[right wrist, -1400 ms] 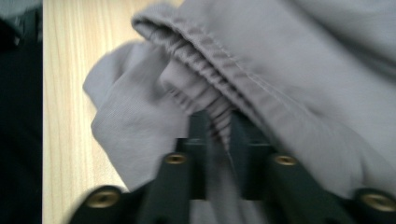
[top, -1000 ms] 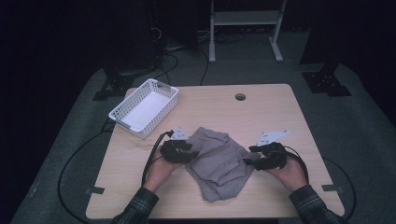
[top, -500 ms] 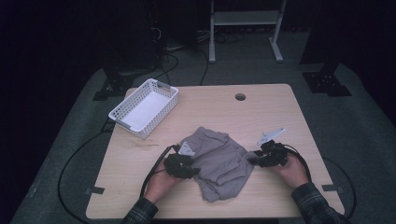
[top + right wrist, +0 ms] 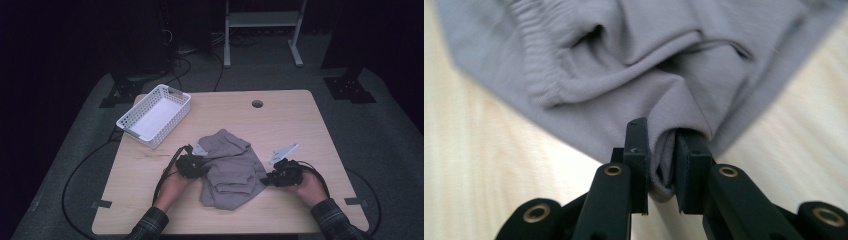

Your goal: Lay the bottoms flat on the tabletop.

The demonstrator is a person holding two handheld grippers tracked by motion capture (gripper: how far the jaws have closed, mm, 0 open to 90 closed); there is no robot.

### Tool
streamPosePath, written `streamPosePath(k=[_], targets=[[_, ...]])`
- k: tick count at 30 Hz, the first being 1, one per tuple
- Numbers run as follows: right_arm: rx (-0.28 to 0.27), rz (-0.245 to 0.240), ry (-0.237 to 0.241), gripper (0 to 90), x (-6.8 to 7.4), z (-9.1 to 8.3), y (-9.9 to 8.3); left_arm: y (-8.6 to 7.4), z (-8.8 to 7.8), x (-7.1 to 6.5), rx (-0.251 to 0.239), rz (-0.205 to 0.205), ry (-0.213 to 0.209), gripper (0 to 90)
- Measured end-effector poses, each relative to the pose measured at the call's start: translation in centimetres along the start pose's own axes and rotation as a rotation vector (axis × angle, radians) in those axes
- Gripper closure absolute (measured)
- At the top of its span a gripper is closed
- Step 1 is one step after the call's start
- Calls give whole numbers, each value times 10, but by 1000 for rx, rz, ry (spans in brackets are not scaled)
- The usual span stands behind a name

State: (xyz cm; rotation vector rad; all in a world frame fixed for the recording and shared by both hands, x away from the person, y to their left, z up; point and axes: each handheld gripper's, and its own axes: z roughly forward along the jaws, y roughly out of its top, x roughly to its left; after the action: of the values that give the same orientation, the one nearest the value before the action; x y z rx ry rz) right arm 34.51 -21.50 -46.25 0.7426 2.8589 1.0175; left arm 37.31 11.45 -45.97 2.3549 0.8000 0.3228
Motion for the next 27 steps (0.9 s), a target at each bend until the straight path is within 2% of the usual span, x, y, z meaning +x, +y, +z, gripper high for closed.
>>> streamPosePath(k=[5,8,10,11,14,16,18,21,25,27], targets=[[9,-33,53,780,15,7,5,5,6,8,-12,-15,2,718],[19,-63,63,778,22,10,9,9,9,10,-22,-22,4,717],[17,-75,56,760,24,9,10,8,7,12,-21,-22,6,694],[4,-59,57,735,25,7,10,7,5,12,-21,-30,5,673],[-43,-56,38,650,22,-2,9,6,-7,14,-69,-73,-12,615],[-66,-49,11,602,20,-8,8,7,-16,14,-101,-71,-20,579],[-89,-45,-19,542,18,-13,8,8,-24,11,-131,-71,-44,550],[-126,-30,-54,486,14,-21,5,12,-30,-1,-156,-44,-82,490],[-143,-18,-65,474,13,-23,4,19,-30,-20,-172,4,-146,443],[-138,-22,-66,470,14,-21,4,23,-27,-31,-161,38,-174,430]])
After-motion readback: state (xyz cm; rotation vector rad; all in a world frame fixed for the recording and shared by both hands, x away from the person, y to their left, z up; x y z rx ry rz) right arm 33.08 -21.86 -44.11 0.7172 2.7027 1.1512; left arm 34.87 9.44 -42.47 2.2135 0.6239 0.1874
